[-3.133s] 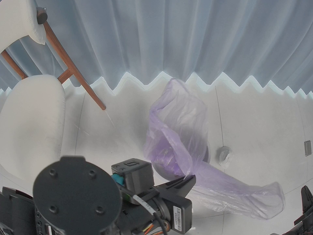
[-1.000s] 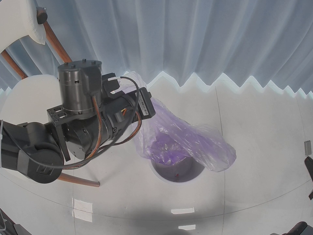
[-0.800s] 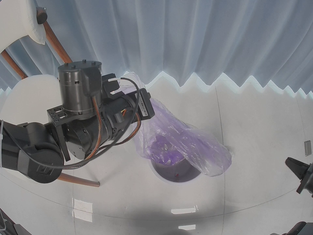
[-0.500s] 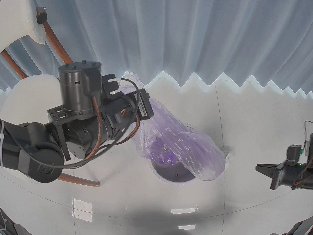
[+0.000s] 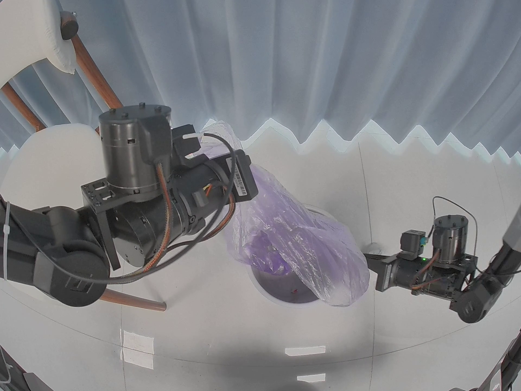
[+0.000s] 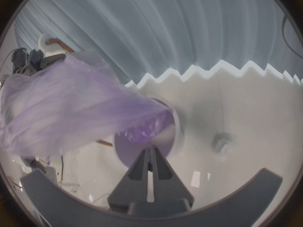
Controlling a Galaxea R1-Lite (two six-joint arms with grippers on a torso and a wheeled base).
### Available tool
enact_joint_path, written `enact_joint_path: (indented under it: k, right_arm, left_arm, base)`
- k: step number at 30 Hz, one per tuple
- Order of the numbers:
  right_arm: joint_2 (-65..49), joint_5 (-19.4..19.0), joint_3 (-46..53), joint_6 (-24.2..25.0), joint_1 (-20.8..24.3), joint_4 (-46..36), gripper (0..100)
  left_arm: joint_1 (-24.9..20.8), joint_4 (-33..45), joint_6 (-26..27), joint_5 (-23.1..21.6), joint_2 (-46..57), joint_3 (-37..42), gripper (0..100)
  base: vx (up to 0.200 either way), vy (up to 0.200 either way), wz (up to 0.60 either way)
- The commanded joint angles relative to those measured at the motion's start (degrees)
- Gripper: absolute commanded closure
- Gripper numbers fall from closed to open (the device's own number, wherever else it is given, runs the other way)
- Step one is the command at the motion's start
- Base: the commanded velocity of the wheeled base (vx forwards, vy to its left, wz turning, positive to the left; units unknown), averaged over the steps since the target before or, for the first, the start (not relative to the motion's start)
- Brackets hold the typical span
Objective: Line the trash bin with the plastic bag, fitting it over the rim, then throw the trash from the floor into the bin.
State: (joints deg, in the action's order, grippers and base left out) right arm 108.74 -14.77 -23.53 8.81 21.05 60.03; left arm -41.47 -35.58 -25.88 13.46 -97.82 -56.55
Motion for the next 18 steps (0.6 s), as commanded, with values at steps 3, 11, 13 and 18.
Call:
enact_joint_path:
  k: [3, 11, 13, 18]
  right_arm:
    - [15.1, 3.9, -11.8, 11.1, 6.5, 9.5, 100]
    - [15.3, 7.2, -16.5, 15.6, 11.6, 9.5, 100]
    - [16.1, 7.3, -16.7, 16.3, 13.5, 9.6, 100]
    - [18.6, 7.3, -18.8, 16.7, 17.5, 9.8, 100]
  left_arm:
    - [-0.5, -0.7, 0.1, 0.2, -0.3, 0.8, 100]
    - [-0.6, -0.7, 0.2, 0.1, -0.4, 0.9, 100]
    - [-0.6, -0.7, 0.2, 0.2, -0.9, 0.9, 100]
    - [-1.4, -0.7, 0.3, 0.2, -1.4, 0.9, 100]
  base:
    - [0.000, 0.000, 0.00]
    - [0.000, 0.000, 0.00]
    - [0.000, 0.000, 0.00]
    - [0.000, 0.000, 0.00]
